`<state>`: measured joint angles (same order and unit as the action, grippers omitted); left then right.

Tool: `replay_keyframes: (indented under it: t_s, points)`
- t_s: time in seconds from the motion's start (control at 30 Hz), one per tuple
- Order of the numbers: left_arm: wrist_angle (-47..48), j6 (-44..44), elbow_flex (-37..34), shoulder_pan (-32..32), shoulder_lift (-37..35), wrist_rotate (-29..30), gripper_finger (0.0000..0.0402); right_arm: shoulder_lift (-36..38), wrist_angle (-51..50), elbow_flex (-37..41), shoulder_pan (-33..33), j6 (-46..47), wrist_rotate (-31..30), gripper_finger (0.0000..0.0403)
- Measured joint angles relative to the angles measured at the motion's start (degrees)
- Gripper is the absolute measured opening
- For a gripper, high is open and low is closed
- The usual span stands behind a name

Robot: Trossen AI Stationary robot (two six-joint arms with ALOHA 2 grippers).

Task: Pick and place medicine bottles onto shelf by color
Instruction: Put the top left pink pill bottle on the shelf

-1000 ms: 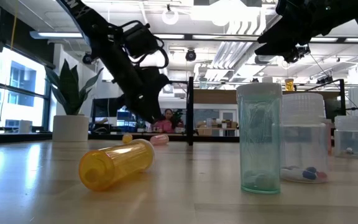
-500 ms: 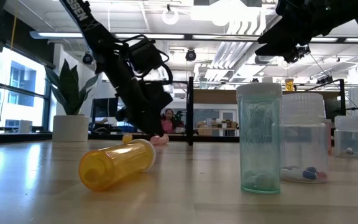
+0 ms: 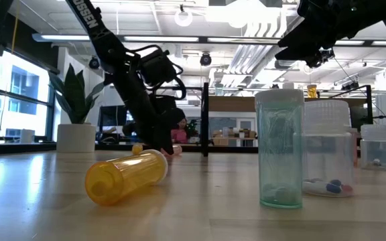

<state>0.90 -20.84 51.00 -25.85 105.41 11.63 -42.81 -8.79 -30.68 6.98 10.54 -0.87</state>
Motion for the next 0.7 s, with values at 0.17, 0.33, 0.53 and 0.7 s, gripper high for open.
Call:
replay_keyframes:
  t_s: [0.17,0.33,0.53,0.7]
  points:
    - [0.1,0.0,0.0,0.0,0.0,1.4,0.0109,0.0,0.0,0.0,0.0,0.0,0.0,0.0201]
    - [0.1,1.1,0.0,0.0,0.0,1.4,0.0082,0.0,0.0,0.0,0.0,0.0,0.0,0.0201]
    - [2.0,3.7,0.0,-0.2,-0.9,1.4,0.0096,0.0,0.0,0.0,0.0,0.0,0.0,0.0201]
    - [4.2,5.3,0.0,-0.4,-4.6,1.3,0.0089,0.0,0.0,0.0,0.0,0.0,0.0,0.0201]
